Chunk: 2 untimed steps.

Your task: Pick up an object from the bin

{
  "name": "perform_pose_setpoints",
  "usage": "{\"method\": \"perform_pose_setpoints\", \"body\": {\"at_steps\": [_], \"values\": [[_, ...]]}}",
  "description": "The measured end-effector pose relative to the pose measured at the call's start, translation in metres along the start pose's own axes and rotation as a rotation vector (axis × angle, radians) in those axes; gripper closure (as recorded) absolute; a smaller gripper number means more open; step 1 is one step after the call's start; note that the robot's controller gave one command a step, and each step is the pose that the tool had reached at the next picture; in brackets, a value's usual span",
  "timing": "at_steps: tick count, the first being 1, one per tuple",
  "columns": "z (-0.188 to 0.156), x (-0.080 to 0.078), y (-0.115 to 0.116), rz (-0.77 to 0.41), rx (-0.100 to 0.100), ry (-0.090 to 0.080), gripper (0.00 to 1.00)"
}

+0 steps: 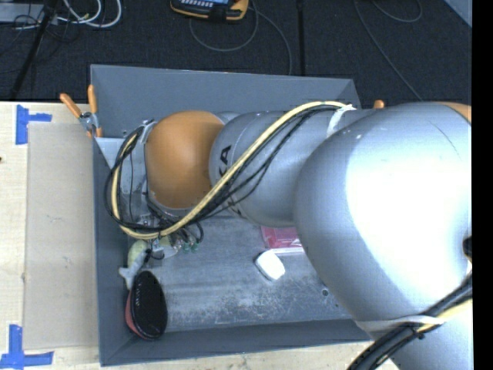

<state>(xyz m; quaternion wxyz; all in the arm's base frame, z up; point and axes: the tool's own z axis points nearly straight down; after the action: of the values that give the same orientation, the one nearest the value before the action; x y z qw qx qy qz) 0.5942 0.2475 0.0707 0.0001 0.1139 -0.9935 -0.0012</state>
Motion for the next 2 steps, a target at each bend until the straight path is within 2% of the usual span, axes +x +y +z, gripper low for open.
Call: {"method": "perform_pose_setpoints", "body": {"at_steps": [2], "values": [[-0.0067,0.0014,-0.0004,0.001,0.001,0.004,1.0]]}}
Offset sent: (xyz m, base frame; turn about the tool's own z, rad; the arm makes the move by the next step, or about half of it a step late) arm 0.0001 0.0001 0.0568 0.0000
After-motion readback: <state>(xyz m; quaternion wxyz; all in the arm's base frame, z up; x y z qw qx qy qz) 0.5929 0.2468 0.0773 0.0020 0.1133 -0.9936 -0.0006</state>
